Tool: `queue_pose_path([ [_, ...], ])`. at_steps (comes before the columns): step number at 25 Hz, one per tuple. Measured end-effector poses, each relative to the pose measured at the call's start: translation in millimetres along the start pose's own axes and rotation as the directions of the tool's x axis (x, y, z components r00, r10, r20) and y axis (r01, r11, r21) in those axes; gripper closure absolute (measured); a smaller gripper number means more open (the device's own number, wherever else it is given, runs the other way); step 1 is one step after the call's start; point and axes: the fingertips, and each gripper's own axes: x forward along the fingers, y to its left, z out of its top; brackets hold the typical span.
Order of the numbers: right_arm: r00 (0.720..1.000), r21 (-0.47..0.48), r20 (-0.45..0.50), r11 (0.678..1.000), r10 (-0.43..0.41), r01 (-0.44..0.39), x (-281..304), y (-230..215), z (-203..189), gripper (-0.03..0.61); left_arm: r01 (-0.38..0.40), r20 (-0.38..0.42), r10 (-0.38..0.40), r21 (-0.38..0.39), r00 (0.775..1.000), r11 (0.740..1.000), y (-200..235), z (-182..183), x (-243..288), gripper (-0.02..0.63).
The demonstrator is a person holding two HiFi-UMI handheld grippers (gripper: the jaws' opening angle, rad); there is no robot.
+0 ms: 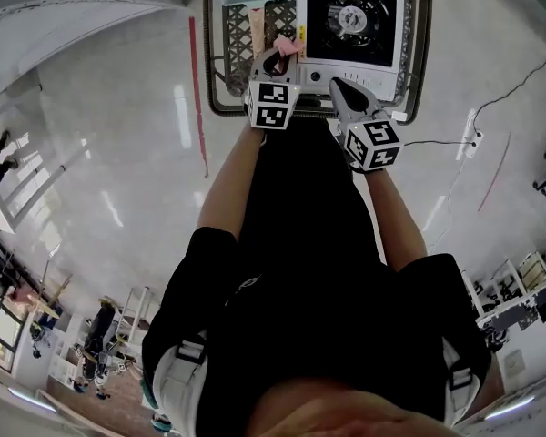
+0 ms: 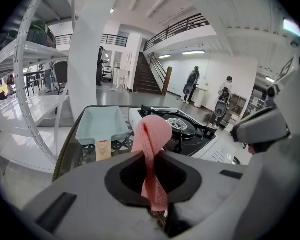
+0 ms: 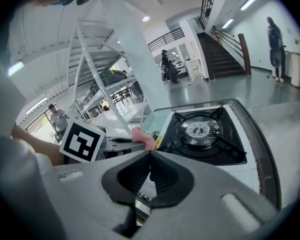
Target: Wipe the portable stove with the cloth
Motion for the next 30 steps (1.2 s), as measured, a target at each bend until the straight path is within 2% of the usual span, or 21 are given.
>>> queue_pose_path([
  [13, 1.000, -0.004, -0.017, 1.000, -0.007, 0.007, 17, -13, 22, 0.575, 0.026, -0.003, -0.026, -0.004, 1.000, 1.000, 13, 24, 35, 0.583],
  [17, 1.000, -0.005, -0.029, 1.000, -0.011, 0.011, 22, -19, 27, 0.575, 0.038, -0.027, -0.039, -0.019, 0.999, 0.999, 16, 29, 45, 0.583],
  [30, 0.999, -0.005, -0.054, 1.000, -0.001, 0.000, 42, -28, 44, 0.575, 0.062, -0.018, -0.062, -0.001, 0.998, 0.998, 31, 63, 76, 0.583],
])
